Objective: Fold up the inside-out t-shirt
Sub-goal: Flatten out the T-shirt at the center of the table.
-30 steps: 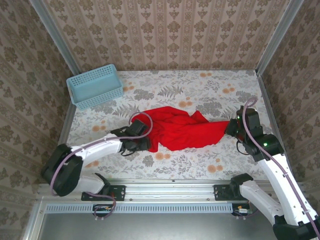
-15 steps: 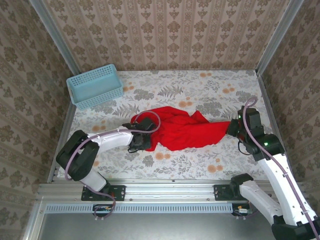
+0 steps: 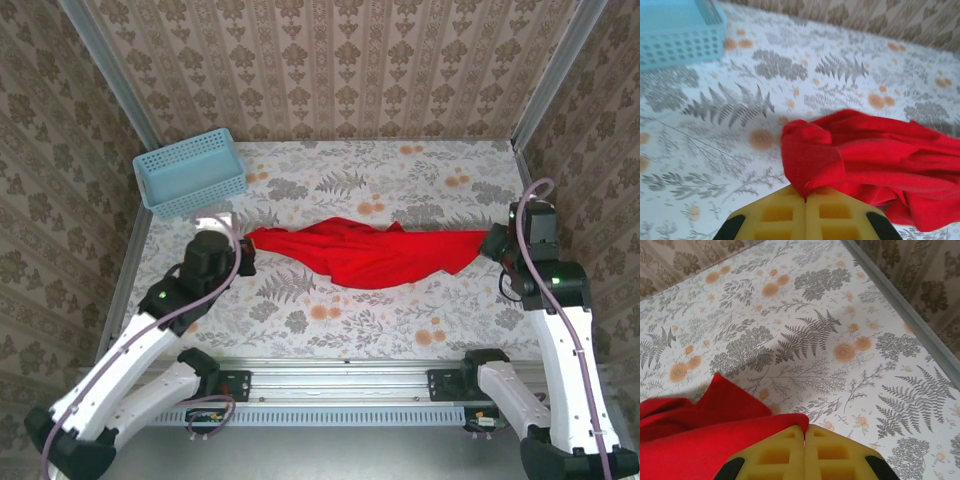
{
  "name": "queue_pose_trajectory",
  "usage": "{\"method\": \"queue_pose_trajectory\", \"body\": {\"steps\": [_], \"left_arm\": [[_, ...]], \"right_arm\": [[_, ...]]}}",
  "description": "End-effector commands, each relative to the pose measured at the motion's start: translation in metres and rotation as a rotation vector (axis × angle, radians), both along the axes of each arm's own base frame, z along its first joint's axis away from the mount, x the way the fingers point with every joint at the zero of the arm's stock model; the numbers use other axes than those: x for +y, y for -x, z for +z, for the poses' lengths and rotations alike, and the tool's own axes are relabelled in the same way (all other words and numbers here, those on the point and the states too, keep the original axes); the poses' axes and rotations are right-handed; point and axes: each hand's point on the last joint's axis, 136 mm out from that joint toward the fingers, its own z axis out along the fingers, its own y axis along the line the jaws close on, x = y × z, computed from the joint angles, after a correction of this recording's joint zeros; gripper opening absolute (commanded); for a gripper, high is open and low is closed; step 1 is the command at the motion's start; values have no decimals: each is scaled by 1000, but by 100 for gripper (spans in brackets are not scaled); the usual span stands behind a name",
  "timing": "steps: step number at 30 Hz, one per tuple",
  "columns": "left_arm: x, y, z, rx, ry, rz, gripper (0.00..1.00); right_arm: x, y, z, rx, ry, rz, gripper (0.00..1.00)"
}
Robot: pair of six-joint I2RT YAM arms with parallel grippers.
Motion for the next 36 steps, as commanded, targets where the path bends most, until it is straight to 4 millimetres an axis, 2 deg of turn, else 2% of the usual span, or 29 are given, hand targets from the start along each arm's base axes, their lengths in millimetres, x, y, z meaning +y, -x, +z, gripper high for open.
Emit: {"method": "queue_pose_trajectory", "body": {"steps": [1, 4, 6, 8, 10, 13, 14, 16, 19, 21, 23, 27, 29, 33, 36], "left_arm": [[23, 9, 27, -103, -63, 9, 0], [38, 15, 56, -202, -27, 46, 0], [37, 18, 67, -244, 6, 30, 0], [35, 15, 64, -231, 8, 32, 0], [37, 3, 40, -137, -37, 69, 0], [34, -11, -2, 41, -56, 96, 0], [37, -16, -17, 104, -43, 120, 0], [29, -18, -56, 234, -7, 106, 0], [20, -6, -117, 411, 31, 104, 0], [15, 7, -147, 487, 66, 87, 0], [17, 23, -170, 547, 82, 102, 0], [19, 53, -198, 618, 136, 109, 0], [20, 64, -207, 648, 159, 117, 9], [24, 71, -206, 634, 180, 134, 23], [26, 62, -194, 582, 175, 143, 38]], "right_arm": [[-8, 14, 27, -51, 28, -31, 0], [-14, 22, 54, -125, 31, -65, 0], [-15, 29, 76, -198, 33, -71, 0], [-14, 33, 92, -254, 34, -70, 0], [-15, 30, 92, -248, 35, -75, 0], [-9, 15, 63, -177, -12, -54, 0], [-6, 10, 50, -149, -33, -45, 0], [-1, 2, 14, -73, -79, -41, 0], [1, -3, -38, 34, -146, -64, 0], [-1, -2, -58, 57, -195, -81, 0], [-7, 0, -64, 63, -217, -109, 0], [-17, 8, -63, 68, -215, -149, 0], [-15, 12, -69, 89, -223, -147, 0], [-10, 24, -85, 119, -240, -149, 0], [-11, 26, -78, 99, -242, -164, 0]]}}
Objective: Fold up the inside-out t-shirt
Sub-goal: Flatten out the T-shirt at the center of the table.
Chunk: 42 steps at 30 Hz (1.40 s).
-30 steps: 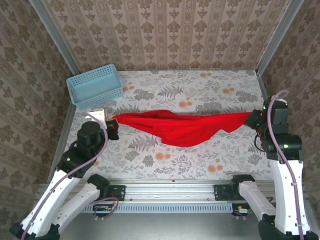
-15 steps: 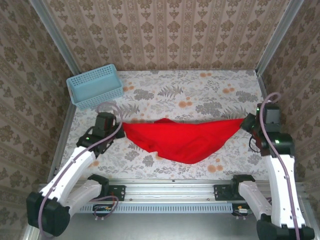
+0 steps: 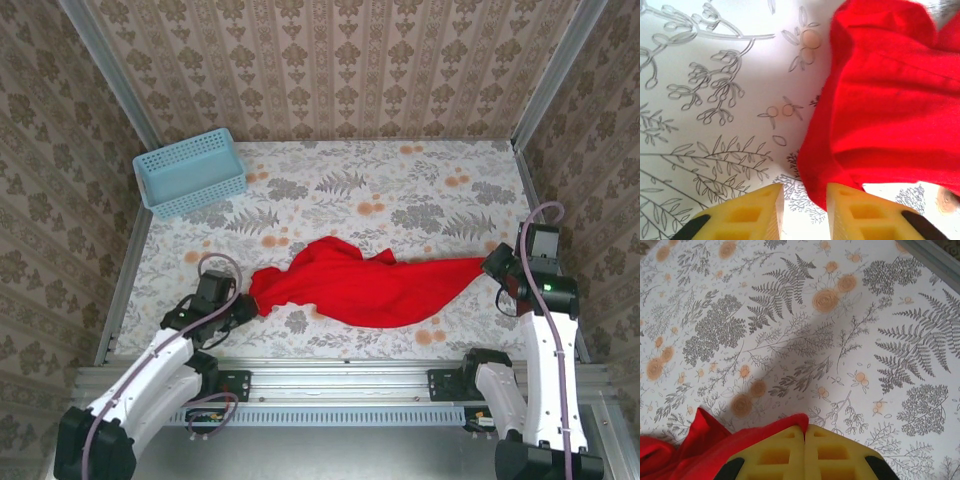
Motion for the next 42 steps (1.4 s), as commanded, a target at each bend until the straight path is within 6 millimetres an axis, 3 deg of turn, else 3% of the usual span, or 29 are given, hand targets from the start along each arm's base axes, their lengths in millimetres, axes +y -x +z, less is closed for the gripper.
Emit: {"method": "queue_pose_trajectory", "body": {"steps": [1, 6, 19, 22, 26, 28, 30, 33, 35, 37, 39, 40, 42], "left_arm": [[2, -7, 11, -23, -2, 29, 43], [-4, -32, 25, -45, -24, 14, 50], [7, -41, -2, 124, -195, 4, 42], [3, -47, -9, 133, -171, -2, 28], [-2, -62, -1, 93, -101, 2, 0], [0, -80, 20, 31, -28, 25, 0], [6, -114, 66, -85, 71, 58, 0], [17, -159, 158, -313, 139, 94, 0], [20, -172, 227, -482, 175, 91, 0], [25, -167, 292, -666, 178, 93, 0], [30, -148, 327, -803, 175, 102, 0], [30, -140, 332, -840, 182, 100, 0], [27, -124, 318, -844, 197, 80, 0]], "right_arm": [[0, 5, 2, -6, -20, -25, 0], [2, 2, -2, -5, -34, -19, 0], [-2, 2, 6, -24, -8, -32, 0], [-3, 1, 9, -30, -5, -33, 0], [-7, 2, 16, -40, 15, -42, 0], [-10, -2, 23, -57, 22, -43, 0], [-14, -14, 39, -92, 0, -44, 0], [-18, -34, 79, -185, -75, -57, 0], [-24, -42, 118, -285, -107, -82, 0], [-31, -37, 168, -402, -79, -113, 0], [-36, -24, 199, -457, -22, -142, 0], [-36, -19, 206, -470, -3, -149, 0], [-32, -14, 201, -474, -13, -144, 0]]}}
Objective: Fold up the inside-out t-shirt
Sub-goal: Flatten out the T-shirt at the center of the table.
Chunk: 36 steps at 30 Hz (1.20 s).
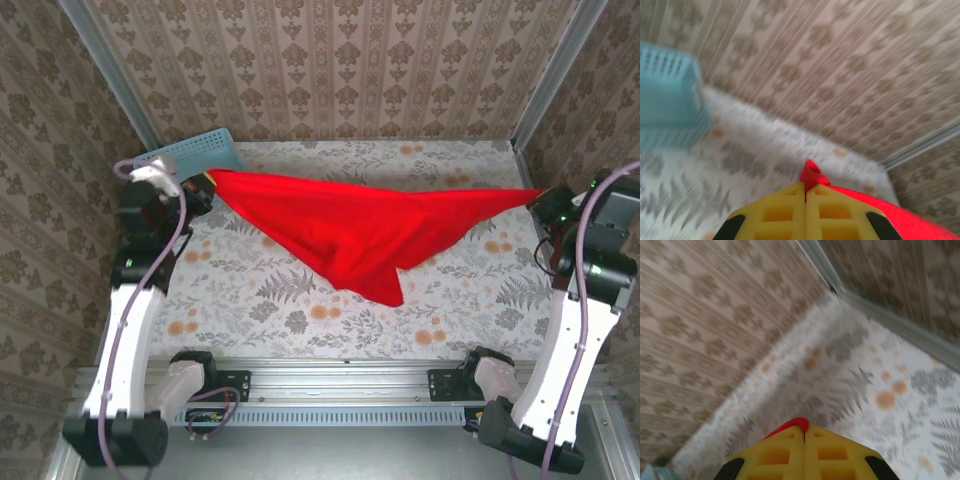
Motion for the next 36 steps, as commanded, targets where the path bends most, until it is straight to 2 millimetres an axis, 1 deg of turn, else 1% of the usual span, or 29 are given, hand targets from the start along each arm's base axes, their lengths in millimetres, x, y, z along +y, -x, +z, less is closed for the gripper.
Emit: {"method": "queue_pose_trajectory", "body": {"steps": [1, 4, 7, 9, 11, 12, 13, 15, 16, 17, 18, 19, 20, 23, 25, 27, 29, 32, 34, 36], "left_arm": [[-1, 16, -33, 17, -20, -19, 0], [-5, 29, -101, 159, -9, -46, 0], [-11, 47, -179, 349, 17, -82, 0], [-13, 61, -227, 477, 40, -91, 0], [-15, 76, -265, 586, 58, -92, 0], [-15, 84, -284, 638, 63, -90, 0], [-15, 91, -299, 687, 66, -87, 2], [-12, 105, -324, 775, 66, -65, 7], [-12, 110, -332, 805, 69, -62, 9], [-12, 114, -338, 831, 73, -58, 10], [-12, 117, -342, 853, 78, -53, 15], [-12, 118, -342, 862, 78, -55, 24], [-11, 119, -342, 868, 71, -51, 31], [-3, 111, -332, 849, 19, -12, 42], [0, 101, -323, 828, -23, -5, 51], [-4, 94, -320, 843, -55, -27, 52], [-18, 88, -316, 849, -106, -83, 50], [-37, 88, -315, 850, -255, -122, 51], [-46, 88, -318, 869, -324, -127, 49], [-45, 91, -326, 928, -355, -104, 46]], "right_arm": [[9, 14, -3, -21, -29, 0, 0], [16, 13, -52, 38, -81, 32, 0], [17, 18, -111, 164, -124, 37, 0], [20, 22, -138, 222, -153, 38, 0], [21, 27, -156, 256, -174, 29, 0], [19, 29, -162, 269, -178, 18, 0], [18, 31, -166, 279, -181, 7, 0], [18, 32, -170, 287, -184, -3, 0], [17, 32, -173, 292, -188, -5, 0], [18, 32, -174, 294, -191, -4, 0], [18, 33, -175, 299, -193, -5, 0], [17, 33, -176, 300, -193, -6, 0], [17, 33, -176, 303, -191, -7, 0], [18, 33, -179, 308, -195, -3, 0], [19, 32, -179, 304, -199, 4, 0], [20, 30, -180, 298, -206, 12, 0], [22, 29, -180, 293, -214, 21, 0], [23, 28, -180, 293, -218, 32, 0], [24, 27, -181, 293, -221, 36, 0], [24, 27, -181, 292, -221, 36, 0]]}}
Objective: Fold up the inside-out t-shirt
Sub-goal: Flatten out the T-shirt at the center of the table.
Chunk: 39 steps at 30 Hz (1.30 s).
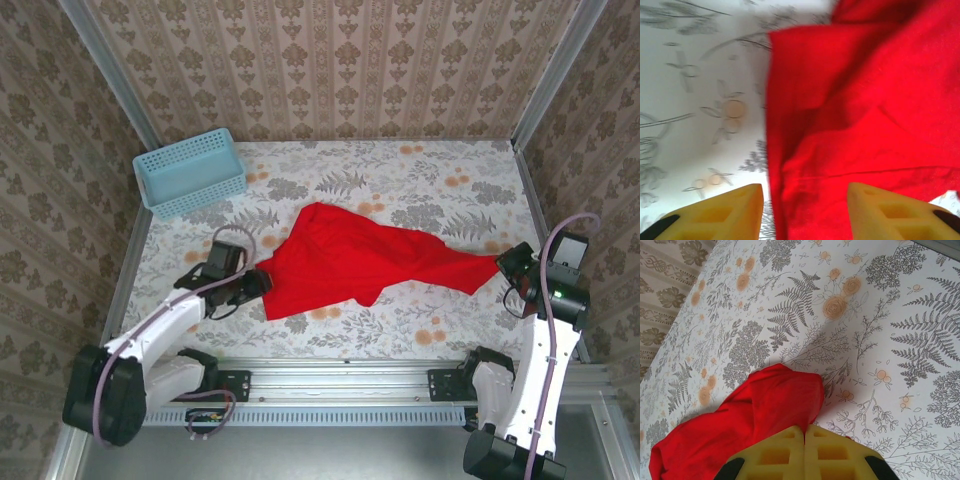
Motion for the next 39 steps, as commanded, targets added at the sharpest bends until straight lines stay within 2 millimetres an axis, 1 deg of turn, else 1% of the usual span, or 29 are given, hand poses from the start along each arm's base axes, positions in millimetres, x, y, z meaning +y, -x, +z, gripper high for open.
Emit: {"method": "queue_pose_trajectory", "body": {"steps": [1, 3, 4, 7, 12, 15, 19, 22, 25, 27, 30, 36, 39], "left_arm": [[19, 2, -15, 61, -147, 52, 46], [23, 3, -20, 86, -169, 79, 49], [16, 6, -22, 85, -164, 60, 49], [2, 2, -22, 81, -103, 45, 48], [-12, 1, -24, 89, -101, 16, 40], [-14, 5, -32, 124, -116, 15, 39], [-21, 7, -34, 124, -106, 4, 35], [-23, 6, -32, 117, -111, 0, 29], [-20, 6, -31, 116, -143, 2, 25], [-16, 7, -29, 118, -178, 6, 25], [-12, 9, -25, 116, -220, 9, 31], [-12, 13, -23, 123, -270, 7, 31], [-12, 14, -25, 131, -287, 5, 34]], "right_arm": [[3, -2, -1, -12, -17, 10, 0], [3, -2, -1, -13, -16, 11, 0], [2, -2, -1, -13, -15, 11, 0], [2, -3, 0, -16, -14, 13, 0], [2, -3, -1, -16, -16, 11, 0], [2, -2, -1, -15, -13, 11, 0], [2, -2, 0, -14, -10, 13, 0], [2, -2, -1, -13, -11, 14, 0], [2, -3, -3, -12, -15, 15, 0], [3, -3, -3, -13, -16, 16, 0], [3, -3, -4, -13, -15, 19, 0], [3, -2, -3, -11, -13, 21, 0], [3, -3, -3, -12, -13, 22, 0]]}}
